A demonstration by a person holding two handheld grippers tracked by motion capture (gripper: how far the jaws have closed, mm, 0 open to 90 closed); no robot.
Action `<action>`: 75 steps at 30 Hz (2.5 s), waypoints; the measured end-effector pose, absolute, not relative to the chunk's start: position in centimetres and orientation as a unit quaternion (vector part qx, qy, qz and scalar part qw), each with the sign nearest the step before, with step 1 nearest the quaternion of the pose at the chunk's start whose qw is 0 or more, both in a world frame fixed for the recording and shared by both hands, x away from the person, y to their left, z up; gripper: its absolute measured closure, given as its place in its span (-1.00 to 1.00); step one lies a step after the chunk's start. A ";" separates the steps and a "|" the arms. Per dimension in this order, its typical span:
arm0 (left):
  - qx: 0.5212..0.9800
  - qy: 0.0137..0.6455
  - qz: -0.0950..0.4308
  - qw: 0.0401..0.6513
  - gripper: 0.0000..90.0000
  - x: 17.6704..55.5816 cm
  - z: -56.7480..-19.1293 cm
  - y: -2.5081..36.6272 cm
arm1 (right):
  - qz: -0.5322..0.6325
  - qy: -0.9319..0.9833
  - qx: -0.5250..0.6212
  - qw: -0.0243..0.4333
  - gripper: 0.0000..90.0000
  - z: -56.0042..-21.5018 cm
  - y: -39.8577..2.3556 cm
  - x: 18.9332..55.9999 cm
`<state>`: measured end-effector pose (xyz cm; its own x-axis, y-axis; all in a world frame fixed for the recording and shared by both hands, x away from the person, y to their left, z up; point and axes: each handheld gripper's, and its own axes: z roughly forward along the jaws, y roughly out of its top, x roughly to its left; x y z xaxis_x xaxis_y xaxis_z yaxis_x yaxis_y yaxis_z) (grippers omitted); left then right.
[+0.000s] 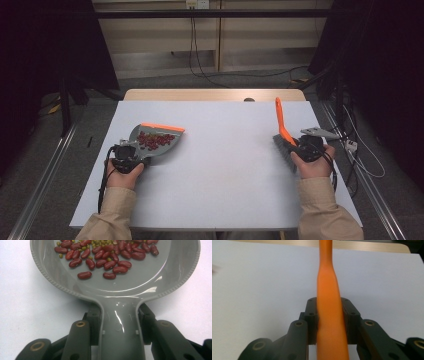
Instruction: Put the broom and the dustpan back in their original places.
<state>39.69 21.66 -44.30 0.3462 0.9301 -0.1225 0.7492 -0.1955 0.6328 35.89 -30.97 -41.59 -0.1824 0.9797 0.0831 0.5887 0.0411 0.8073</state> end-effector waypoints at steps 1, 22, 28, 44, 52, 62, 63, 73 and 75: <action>0.762 0.551 0.144 0.309 0.42 39.7 -44.3 21.6 | 0.373 0.671 0.585 0.263 0.58 -41.6 -31.1 35.9; 0.759 0.542 0.128 0.336 0.20 39.0 -44.4 20.7 | 0.340 0.671 0.594 0.286 0.57 -42.7 -30.9 36.1; 0.762 0.537 0.127 0.339 0.17 38.8 -44.4 20.5 | 0.352 0.665 0.598 0.276 0.55 -42.8 -30.7 36.1; 0.774 0.518 0.109 0.347 0.08 38.6 -44.3 19.7 | 0.361 0.670 0.590 0.268 0.52 -42.8 -29.6 36.0; 0.780 0.508 0.100 0.352 0.00 38.6 -44.4 19.3 | 0.365 0.673 0.586 0.264 0.49 -42.9 -28.9 36.1; 0.776 0.491 0.107 0.381 -0.51 37.4 -43.5 19.6 | 0.443 0.654 0.578 0.206 0.26 -43.2 -27.4 36.3; 0.773 0.489 0.109 0.388 -0.57 37.3 -43.4 19.7 | 0.455 0.651 0.575 0.197 0.23 -43.1 -27.2 36.3; 0.768 0.461 0.119 0.429 -0.70 37.2 -42.8 20.1 | 0.512 0.646 0.540 0.171 -0.06 -42.9 -27.2 35.4; 0.767 0.457 0.122 0.433 -0.70 37.1 -42.7 20.1 | 0.511 0.655 0.528 0.176 -0.11 -43.0 -27.3 35.2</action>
